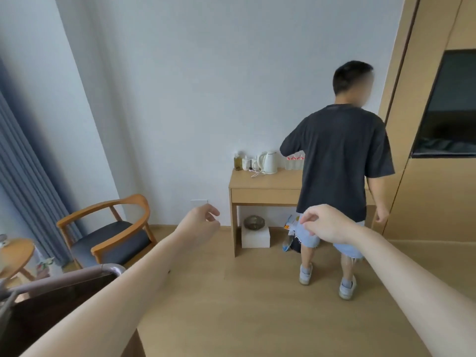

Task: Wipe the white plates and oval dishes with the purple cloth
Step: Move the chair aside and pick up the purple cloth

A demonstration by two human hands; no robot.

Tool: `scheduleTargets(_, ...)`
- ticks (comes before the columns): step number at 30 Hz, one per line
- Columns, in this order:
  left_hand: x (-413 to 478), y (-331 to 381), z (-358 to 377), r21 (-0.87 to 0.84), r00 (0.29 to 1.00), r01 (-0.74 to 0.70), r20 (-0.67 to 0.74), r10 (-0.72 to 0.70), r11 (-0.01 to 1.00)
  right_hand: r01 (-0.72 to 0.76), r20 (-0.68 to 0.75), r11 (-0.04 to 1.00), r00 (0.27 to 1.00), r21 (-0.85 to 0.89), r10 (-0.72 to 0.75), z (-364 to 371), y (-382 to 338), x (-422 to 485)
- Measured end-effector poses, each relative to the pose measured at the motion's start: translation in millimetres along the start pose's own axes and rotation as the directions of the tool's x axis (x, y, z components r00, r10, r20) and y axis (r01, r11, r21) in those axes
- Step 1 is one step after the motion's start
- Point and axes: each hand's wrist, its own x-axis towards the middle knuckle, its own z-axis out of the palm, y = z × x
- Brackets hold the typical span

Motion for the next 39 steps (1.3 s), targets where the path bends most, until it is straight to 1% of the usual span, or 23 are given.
scheduleTargets(2,13.6,-4.4,0.8,0.015,0.999,0.031,-0.014,-0.031,0.999,0.033,0.016,0.999,0.999,0.035,-0.033,-2.5,-6.7,38.7)
scheduleTargets(5,33.2,-20.5,-1.8,0.0,0.994,0.112,-0.017,-0.112,0.994,0.088,0.068,0.995,0.994,0.054,-0.091,16.2,-19.5,92.2)
scheduleTargets(8,63.1,-40.2,-17.3,-0.026,0.983,0.17,-0.071,-0.171,0.985,0.118,0.102,0.99,0.987,0.081,-0.126,40.4,-36.9,138.9)
scheduleTargets(11,98.3,-71.2,-28.2,-0.018,0.973,0.205,-0.107,-0.205,0.979,0.141,0.116,0.982,0.981,0.125,-0.156,60.1,-50.5,184.3)
scheduleTargets(14,136.8,-115.3,-25.3,-0.024,0.959,0.25,-0.133,-0.251,0.968,0.152,0.16,0.984,0.973,0.093,-0.166,78.3,-54.5,234.5)
scheduleTargets(21,230.3,-219.2,-7.4,-0.057,0.9,0.434,-0.019,-0.436,0.899,0.132,0.315,0.991,0.941,-0.01,-0.122,115.4,-76.5,363.2)
scheduleTargets(23,261.2,-238.5,-17.2,-0.038,0.896,0.444,-0.003,-0.444,0.895,0.132,0.308,0.991,0.943,-0.006,-0.124,121.2,-88.5,399.7)
scheduleTargets(25,295.8,-252.2,-33.3,-0.043,0.902,0.43,-0.027,-0.432,0.902,0.146,0.27,0.989,0.952,0.006,-0.142,130.1,-98.8,434.4)
scheduleTargets(27,326.2,-259.8,-50.3,-0.054,0.904,0.423,-0.049,-0.425,0.905,0.144,0.279,0.99,0.95,0.015,-0.142,142.1,-106.8,462.8)
scheduleTargets(29,349.8,-268.0,-60.8,-0.043,0.91,0.411,-0.04,-0.412,0.911,0.129,0.352,0.992,0.929,-0.014,-0.116,158.0,-114.2,487.4)
scheduleTargets(31,367.3,-282.3,-67.3,-0.012,0.92,0.392,-0.009,-0.392,0.92,0.111,0.444,0.993,0.892,-0.05,-0.078,175.4,-123.8,513.4)
scheduleTargets(33,378.3,-300.0,-74.8,0.01,0.918,0.395,0.02,-0.395,0.918,0.124,0.506,0.989,0.86,-0.075,-0.07,194.9,-138.7,541.0)
scheduleTargets(35,383.9,-322.3,-83.3,0.02,0.904,0.427,0.023,-0.428,0.904,0.165,0.551,0.983,0.829,-0.076,-0.096,218.7,-157.0,569.5)
scheduleTargets(39,392.3,-370.2,-109.4,0.02,0.845,0.534,-0.053,-0.533,0.845,0.256,0.603,0.966,0.777,-0.04,-0.18,274.0,-204.0,628.4)
